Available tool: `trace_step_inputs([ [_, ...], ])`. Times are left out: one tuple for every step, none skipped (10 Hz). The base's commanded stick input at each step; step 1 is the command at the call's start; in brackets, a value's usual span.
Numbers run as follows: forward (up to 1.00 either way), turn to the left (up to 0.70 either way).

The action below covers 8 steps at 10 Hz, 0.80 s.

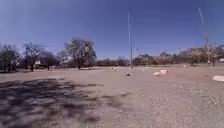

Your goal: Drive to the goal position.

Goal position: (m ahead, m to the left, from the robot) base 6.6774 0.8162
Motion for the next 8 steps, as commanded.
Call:
trace_step_inputs([
  [0.67,0.0],
  [0.68,0.0],
  [0.7,0.0],
  [0.7,0.0],
  [0.7,0.0],
  [0.7,0.0],
  [0.7,0.0],
  [0.7,0.0],
])
